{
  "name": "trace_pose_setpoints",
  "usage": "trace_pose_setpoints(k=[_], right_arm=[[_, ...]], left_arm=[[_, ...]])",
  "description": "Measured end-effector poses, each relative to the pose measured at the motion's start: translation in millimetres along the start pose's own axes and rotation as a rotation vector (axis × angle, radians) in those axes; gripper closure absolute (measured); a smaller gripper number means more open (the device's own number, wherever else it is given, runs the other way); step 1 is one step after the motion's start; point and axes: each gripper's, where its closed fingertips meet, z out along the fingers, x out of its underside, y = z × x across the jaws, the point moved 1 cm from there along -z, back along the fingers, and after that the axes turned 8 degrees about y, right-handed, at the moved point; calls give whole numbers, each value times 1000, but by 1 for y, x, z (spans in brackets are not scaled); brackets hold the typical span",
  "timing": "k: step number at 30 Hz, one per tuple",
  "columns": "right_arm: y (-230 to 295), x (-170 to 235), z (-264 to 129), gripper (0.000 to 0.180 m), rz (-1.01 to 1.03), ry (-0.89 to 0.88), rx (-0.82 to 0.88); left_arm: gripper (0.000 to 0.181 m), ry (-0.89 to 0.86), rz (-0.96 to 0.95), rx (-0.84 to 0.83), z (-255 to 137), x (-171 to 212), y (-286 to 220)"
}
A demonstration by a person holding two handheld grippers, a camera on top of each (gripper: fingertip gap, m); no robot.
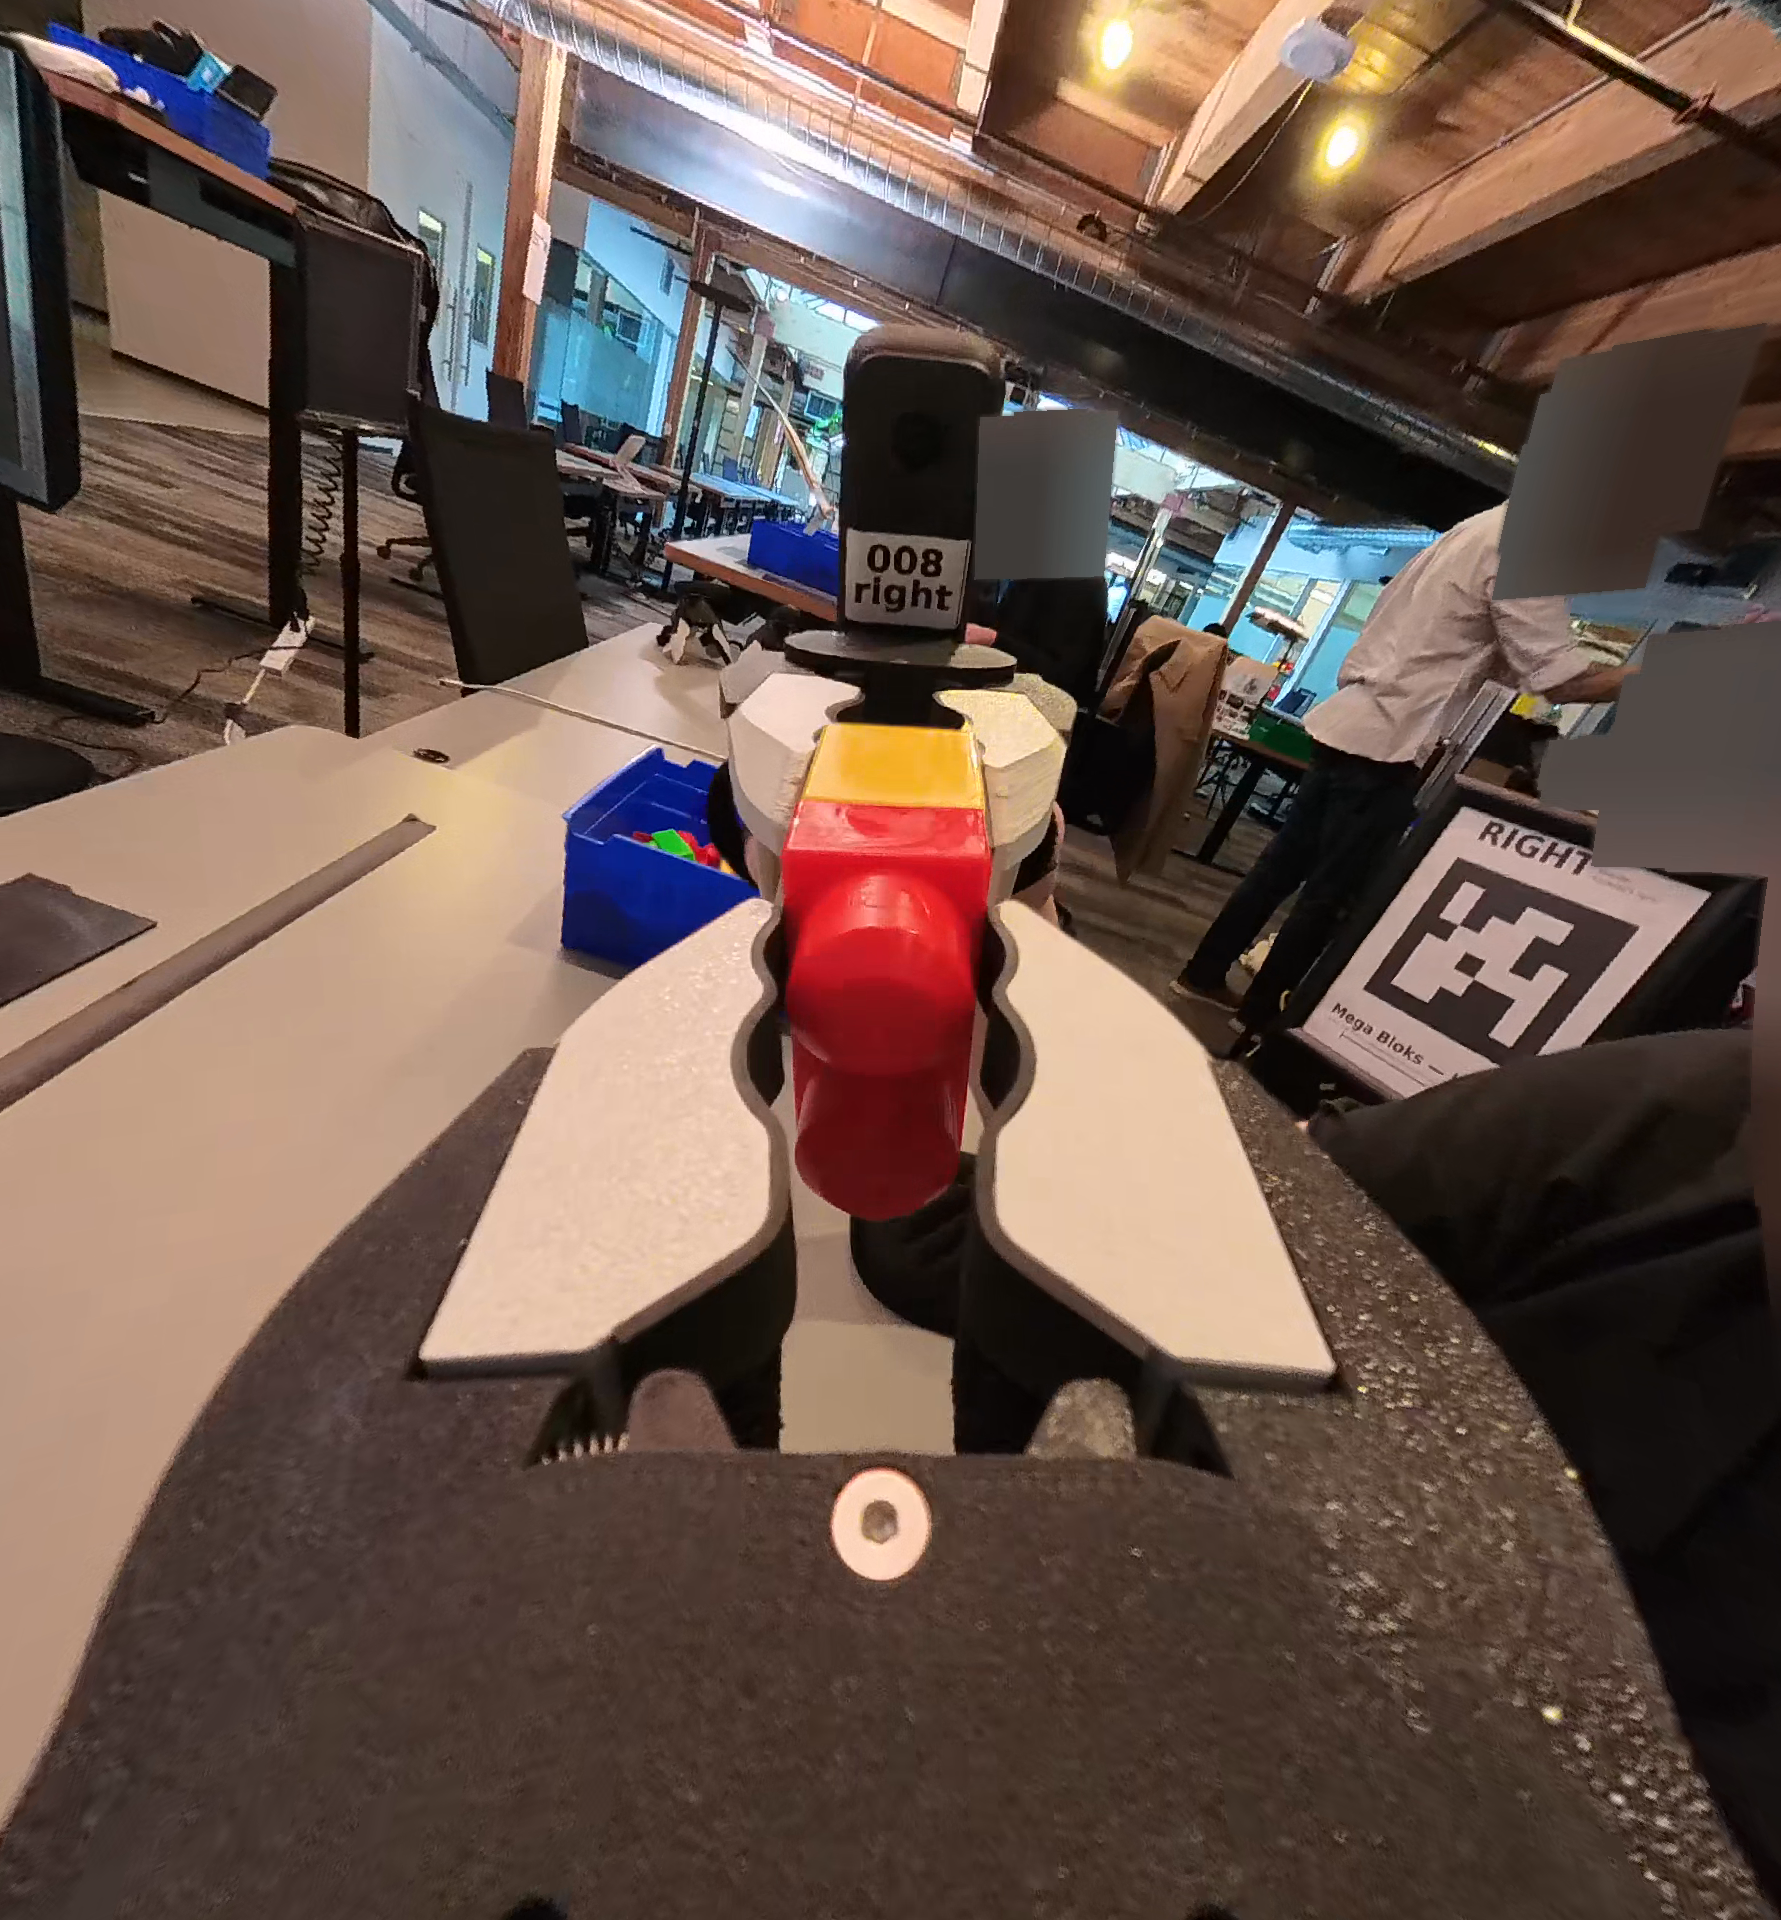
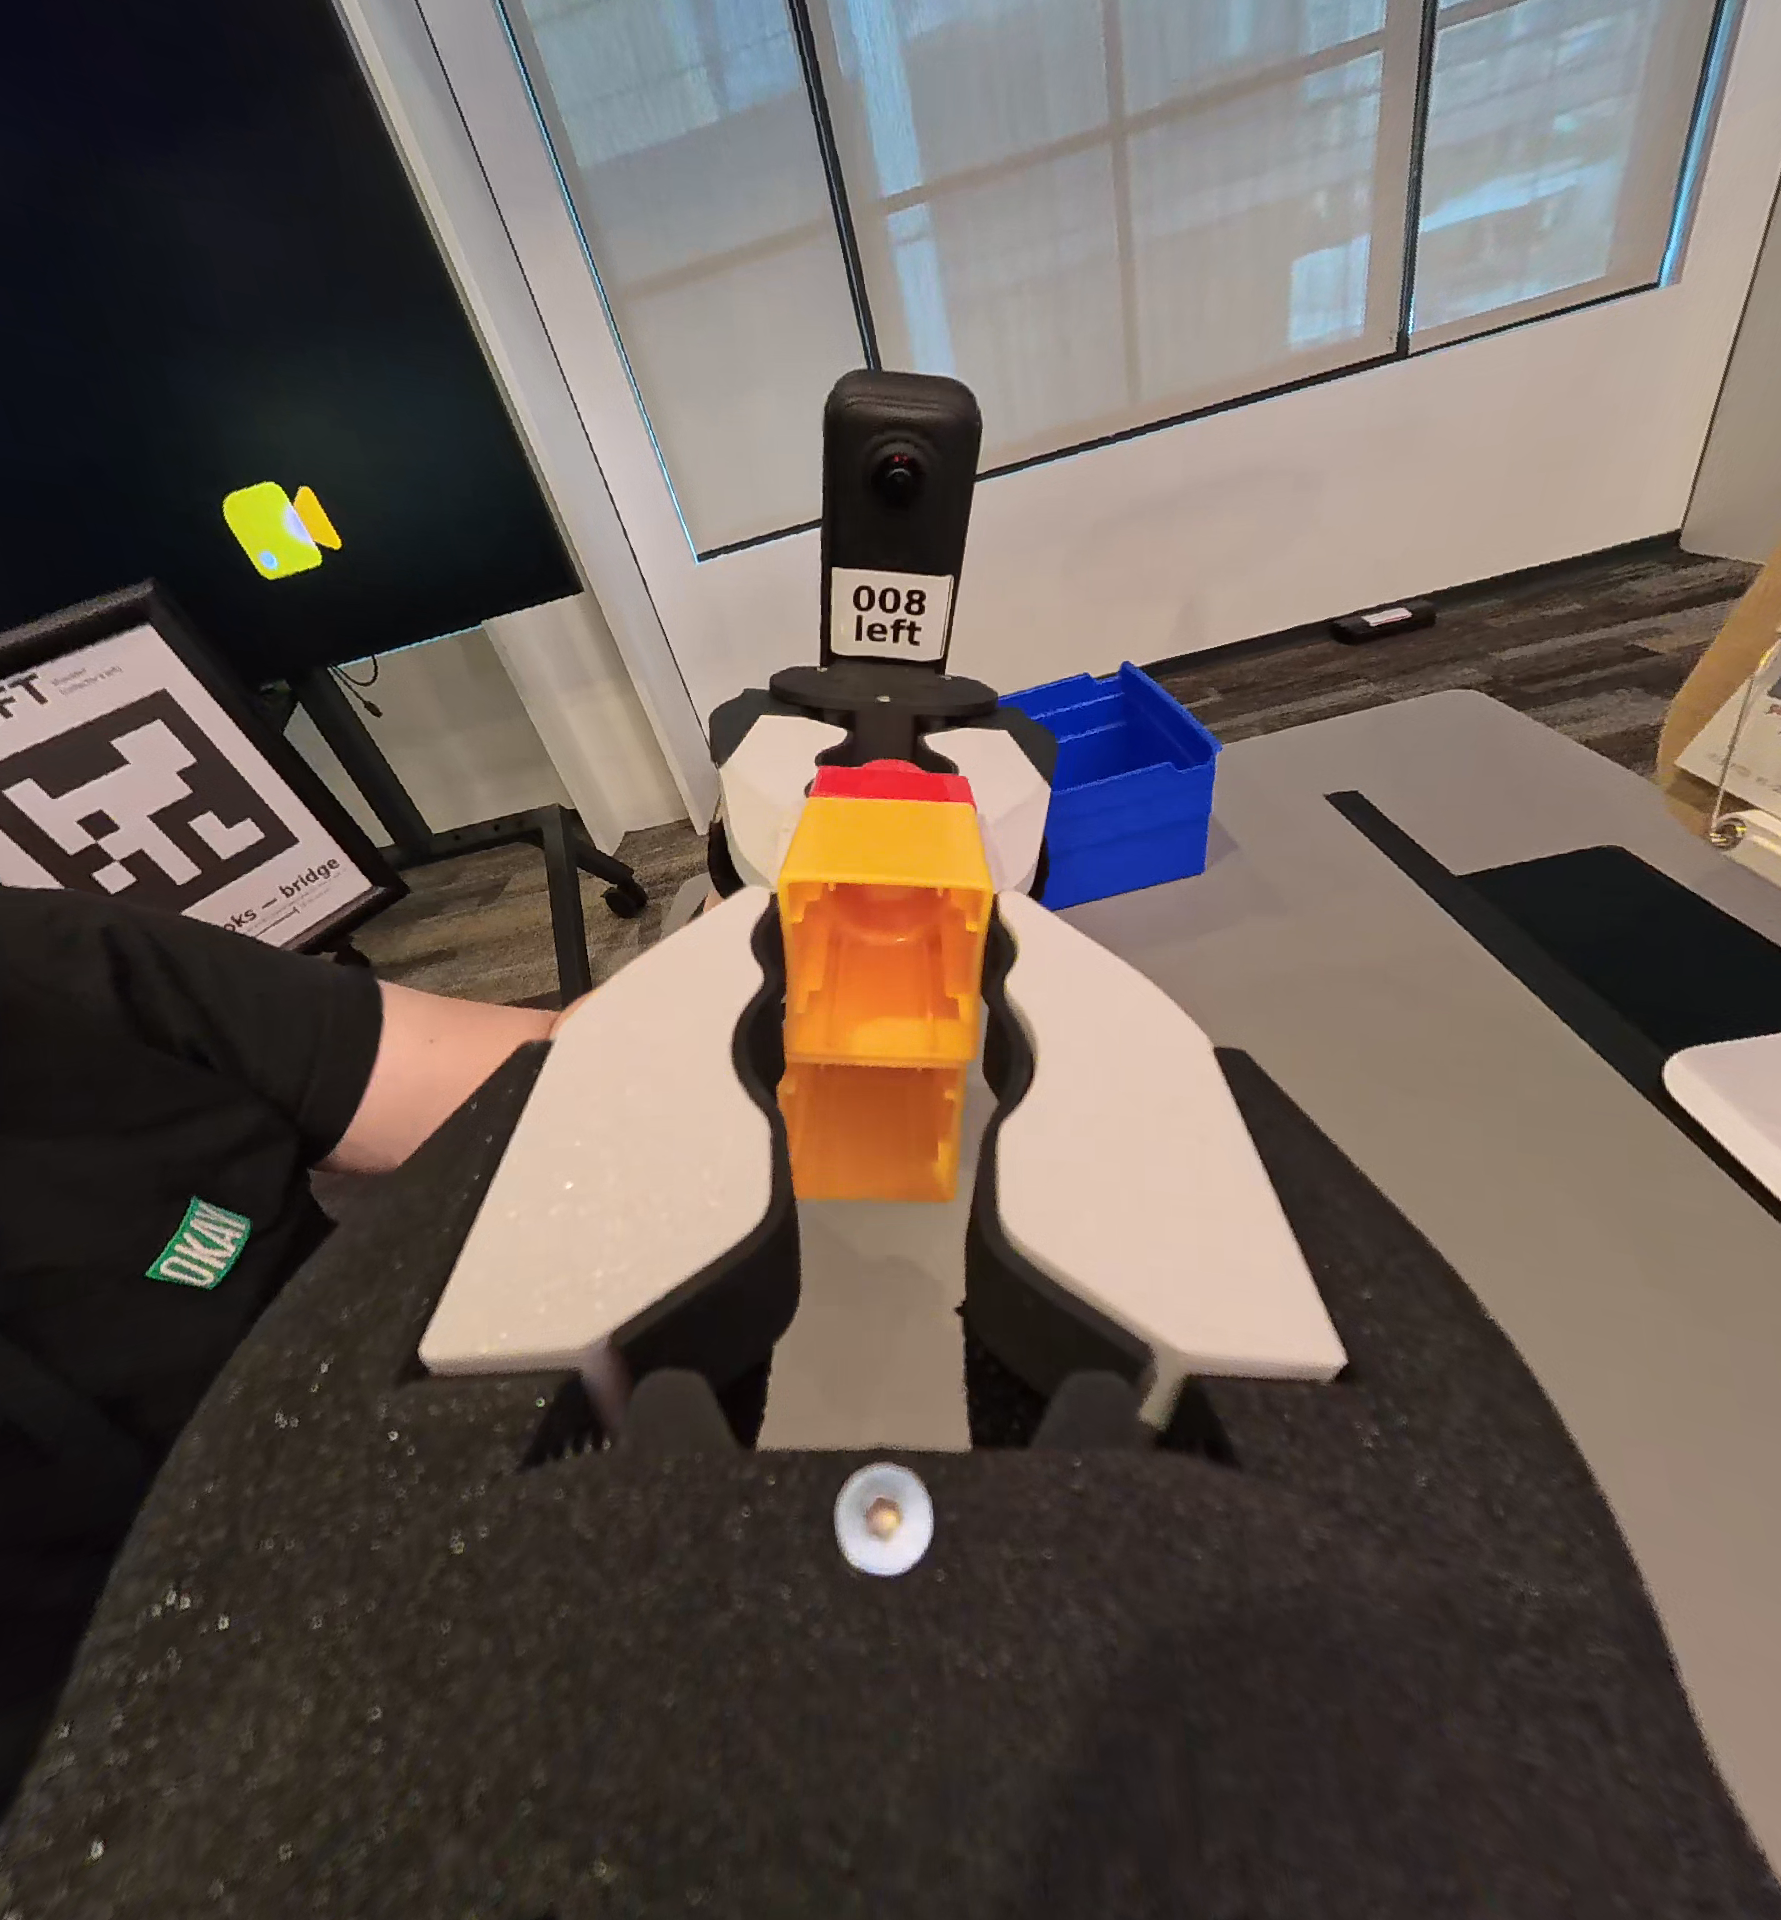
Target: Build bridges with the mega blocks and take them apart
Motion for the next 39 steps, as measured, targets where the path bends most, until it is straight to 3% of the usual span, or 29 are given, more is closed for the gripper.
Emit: trace_pose_setpoints(k=[6, 9, 12, 16, 18, 22, 25, 27, 29, 33, 36, 39], right_arm=[[3, -6, -16, 145, -9, -18, 33], [-15, -20, -75, 145, 42, -168, 154], [-24, -3, -142, 144, 44, -106, 372], [-45, 73, -289, 144, 250, 77, 1085], [-43, 118, -355, 144, 449, 81, 1324], [-41, 172, -418, 143, 675, -100, 1445], [-44, 183, -432, 117, 721, -150, 1493], [-46, 158, -422, 115, 636, -203, 1450], [-48, 110, -386, 120, 449, -247, 1301], [-32, 14, -254, 130, 113, -275, 737], [-18, -7, -144, 121, -6, -130, 378], [-11, -8, -53, 109, -29, -30, 167]], left_arm=[[146, -20, 18, -28, -6, -7, -5], [147, -140, 6, -30, -48, -28, -3], [146, -80, 93, -134, -62, -26, 0], [146, -10, 94, -85, -48, -17, -8], [146, 15, 75, -63, -38, -11, -6], [146, 37, 15, -28, -22, -2, 0], [146, 25, -25, -20, -17, 0, 4], [146, 9, -38, -12, -17, -2, 5], [146, -8, -47, -15, -18, -4, 6], [146, -46, -53, -8, -24, -10, 5], [146, -54, -39, -17, -27, -12, 4], [146, -38, -19, -28, -27, -12, 1]])
